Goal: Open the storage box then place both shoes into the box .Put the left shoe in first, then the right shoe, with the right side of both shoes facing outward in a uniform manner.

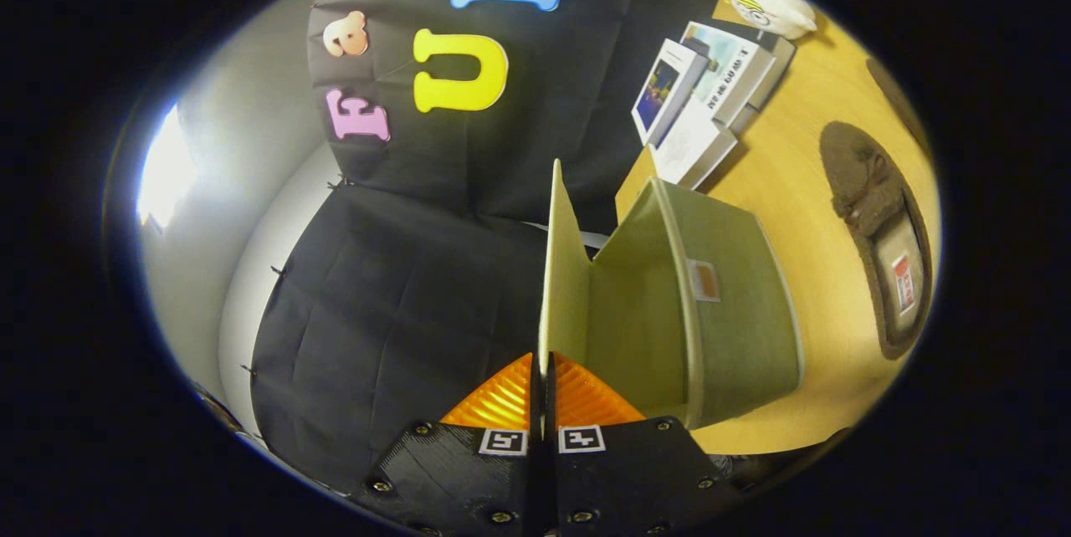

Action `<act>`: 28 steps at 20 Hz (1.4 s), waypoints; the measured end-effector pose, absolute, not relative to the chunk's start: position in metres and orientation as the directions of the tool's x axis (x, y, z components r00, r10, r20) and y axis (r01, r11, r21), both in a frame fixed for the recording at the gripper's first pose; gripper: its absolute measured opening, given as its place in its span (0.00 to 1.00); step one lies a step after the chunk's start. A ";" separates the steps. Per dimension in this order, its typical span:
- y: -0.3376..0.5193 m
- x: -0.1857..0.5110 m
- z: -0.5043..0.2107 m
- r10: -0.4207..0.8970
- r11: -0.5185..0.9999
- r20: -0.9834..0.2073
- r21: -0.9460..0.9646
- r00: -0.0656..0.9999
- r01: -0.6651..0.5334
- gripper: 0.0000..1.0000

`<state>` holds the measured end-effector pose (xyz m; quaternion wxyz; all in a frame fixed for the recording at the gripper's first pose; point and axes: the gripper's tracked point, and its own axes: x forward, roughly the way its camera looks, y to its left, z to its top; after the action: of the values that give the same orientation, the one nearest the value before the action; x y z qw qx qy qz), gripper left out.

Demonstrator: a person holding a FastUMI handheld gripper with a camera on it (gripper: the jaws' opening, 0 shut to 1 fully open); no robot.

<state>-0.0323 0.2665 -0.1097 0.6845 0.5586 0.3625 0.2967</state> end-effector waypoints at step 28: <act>0.465 -0.021 -0.068 0.881 0.445 -0.312 0.803 0.356 -0.397 0.25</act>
<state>-0.0207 0.4652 -0.0677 0.7598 0.3175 0.3810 0.4203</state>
